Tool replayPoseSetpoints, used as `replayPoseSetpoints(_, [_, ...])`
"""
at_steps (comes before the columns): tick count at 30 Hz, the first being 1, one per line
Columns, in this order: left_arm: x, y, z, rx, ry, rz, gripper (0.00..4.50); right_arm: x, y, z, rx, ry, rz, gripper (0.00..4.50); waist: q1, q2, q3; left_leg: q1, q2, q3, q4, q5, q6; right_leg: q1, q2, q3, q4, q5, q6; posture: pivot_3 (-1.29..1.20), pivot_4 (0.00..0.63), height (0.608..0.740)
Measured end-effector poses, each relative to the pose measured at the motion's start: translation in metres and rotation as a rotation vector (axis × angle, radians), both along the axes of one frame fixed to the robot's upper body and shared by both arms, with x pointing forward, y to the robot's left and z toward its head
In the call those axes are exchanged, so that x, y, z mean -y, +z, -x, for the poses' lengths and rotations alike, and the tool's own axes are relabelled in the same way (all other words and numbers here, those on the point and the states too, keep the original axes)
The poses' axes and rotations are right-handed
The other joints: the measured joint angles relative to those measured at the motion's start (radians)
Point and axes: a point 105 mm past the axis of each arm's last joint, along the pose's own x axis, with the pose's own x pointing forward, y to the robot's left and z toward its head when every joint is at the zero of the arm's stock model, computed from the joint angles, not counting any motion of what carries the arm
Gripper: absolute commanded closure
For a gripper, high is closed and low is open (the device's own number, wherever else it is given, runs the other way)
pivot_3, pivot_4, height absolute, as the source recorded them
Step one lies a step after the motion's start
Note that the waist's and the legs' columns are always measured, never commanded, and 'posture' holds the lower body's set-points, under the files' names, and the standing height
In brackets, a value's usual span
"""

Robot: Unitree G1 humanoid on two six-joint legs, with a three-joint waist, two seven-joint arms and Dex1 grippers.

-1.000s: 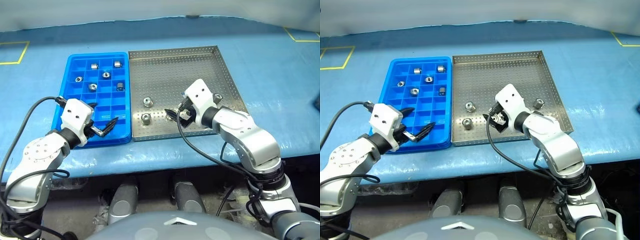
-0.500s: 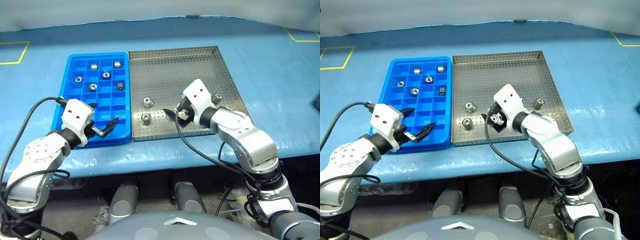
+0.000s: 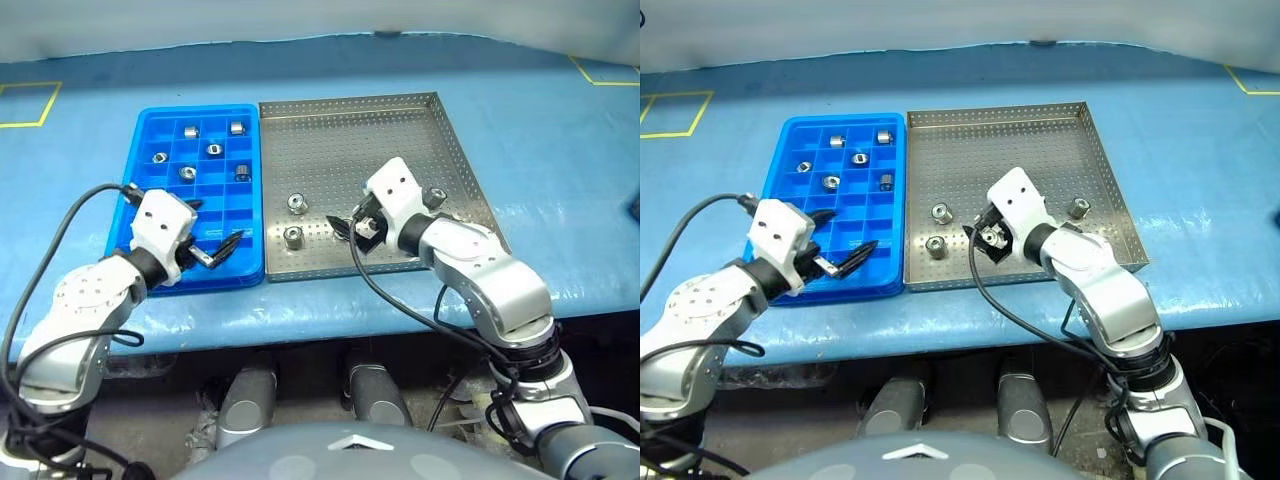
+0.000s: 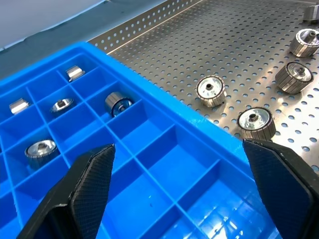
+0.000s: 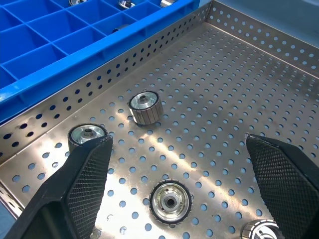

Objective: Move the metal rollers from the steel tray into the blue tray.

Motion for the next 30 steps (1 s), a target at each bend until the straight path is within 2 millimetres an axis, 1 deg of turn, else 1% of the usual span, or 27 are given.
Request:
replayPoseSetpoints(2, [0.005,0.006,-0.011,0.005,-0.046,-0.032,0.03,0.000,-0.001,0.001,-0.004,-0.003,-0.003,0.00,-0.002,0.000,0.000,0.000,0.000,0.000,0.001,0.000,0.000,0.000,0.000,0.000,0.000,0.000,0.000,0.06,0.150,0.740])
replayPoseSetpoints(4, [0.018,0.012,-0.028,-0.007,-0.132,-0.074,0.03,0.000,-0.003,0.001,-0.008,-0.006,-0.007,0.00,0.000,0.000,0.000,0.000,0.000,0.000,0.002,0.000,0.000,0.001,0.000,0.000,0.000,0.001,0.001,0.04,0.150,0.740])
replayPoseSetpoints(6, [0.034,0.019,-0.048,-0.029,-0.224,-0.106,0.03,-0.003,-0.004,0.002,-0.012,-0.003,-0.012,0.00,0.000,-0.001,0.000,0.000,-0.001,0.000,0.002,0.000,0.001,0.001,0.000,0.000,0.000,0.003,0.005,0.02,0.150,0.740])
replayPoseSetpoints(7, [0.037,0.022,-0.054,-0.030,-0.240,-0.121,0.03,-0.005,-0.004,0.003,-0.013,0.004,-0.018,0.00,-0.003,-0.001,0.000,0.000,-0.001,0.000,0.002,0.000,0.001,0.001,0.000,0.000,-0.001,0.003,0.006,0.02,0.150,0.740])
replayPoseSetpoints(9, [0.046,0.024,-0.074,-0.046,-0.270,-0.174,0.03,-0.005,-0.005,0.004,-0.010,-0.007,-0.023,0.00,-0.014,-0.001,0.000,0.000,-0.001,0.001,0.001,0.000,0.002,0.000,0.000,0.001,-0.001,0.004,0.007,-0.02,0.150,0.740])
replayPoseSetpoints(12, [0.057,0.014,-0.097,-0.097,-0.302,-0.249,0.03,-0.008,-0.005,0.006,0.011,-0.027,-0.057,0.00,-0.030,-0.001,0.000,-0.001,-0.001,0.001,0.000,0.000,0.002,-0.001,0.000,0.001,0.000,0.003,0.006,-0.06,0.150,0.740])
replayPoseSetpoints(15, [0.071,-0.004,-0.108,-0.171,-0.386,-0.336,0.03,-0.012,-0.009,0.010,0.021,-0.055,-0.108,0.00,-0.049,-0.001,0.000,-0.004,-0.001,0.001,0.001,-0.001,0.003,-0.004,0.000,0.002,0.000,0.003,0.004,-0.09,0.150,0.740])
replayPoseSetpoints(17, [0.074,-0.013,-0.111,-0.205,-0.420,-0.376,0.03,-0.015,-0.011,0.013,0.023,-0.061,-0.117,0.00,-0.065,-0.001,0.000,-0.010,-0.002,0.002,0.003,-0.001,0.003,-0.009,0.000,0.003,0.000,0.005,0.003,-0.12,0.150,0.740])
replayPoseSetpoints(19, [0.074,-0.021,-0.115,-0.235,-0.440,-0.411,0.03,-0.015,-0.012,0.015,0.029,-0.075,-0.128,0.00,-0.077,-0.001,0.000,-0.014,-0.002,0.003,0.003,-0.001,0.003,-0.013,0.000,0.005,0.002,0.005,0.003,-0.14,0.150,0.740])
replayPoseSetpoints(21, [0.071,-0.032,-0.119,-0.270,-0.450,-0.484,0.03,-0.015,-0.014,0.018,0.030,-0.095,-0.138,0.00,-0.087,-0.001,0.000,-0.015,-0.002,0.004,0.003,-0.001,0.003,-0.015,0.000,0.005,0.002,0.005,0.003,-0.15,0.150,0.740])
replayPoseSetpoints(25, [0.060,-0.041,-0.124,-0.295,-0.457,-0.590,0.03,-0.013,-0.017,0.020,0.025,-0.119,-0.143,0.00,-0.105,-0.001,0.000,-0.015,-0.002,0.004,0.004,-0.001,0.004,-0.015,0.000,0.006,0.003,0.005,0.004,-0.16,0.150,0.740])
replayPoseSetpoints(26, [0.059,-0.041,-0.125,-0.300,-0.463,-0.605,0.19,-0.013,-0.016,0.020,0.029,-0.124,-0.144,0.00,-0.109,-0.001,0.000,-0.015,-0.002,0.005,0.005,-0.001,0.004,-0.014,0.000,0.006,0.003,0.005,0.005,-0.16,0.150,0.740])
replayPoseSetpoints(28, [0.058,-0.041,-0.125,-0.308,-0.475,-0.631,0.66,-0.013,-0.015,0.020,0.035,-0.129,-0.145,0.00,-0.113,-0.001,0.000,-0.014,-0.002,0.005,0.005,-0.001,0.004,-0.014,0.000,0.007,0.003,0.005,0.006,-0.17,0.150,0.740])
replayPoseSetpoints(30, [0.059,-0.043,-0.124,-0.323,-0.493,-0.642,1.33,-0.013,-0.015,0.019,0.040,-0.134,-0.146,0.00,-0.118,-0.001,0.000,-0.014,-0.002,0.005,0.006,-0.001,0.004,-0.014,0.000,0.007,0.004,0.004,0.007,-0.17,0.150,0.740])
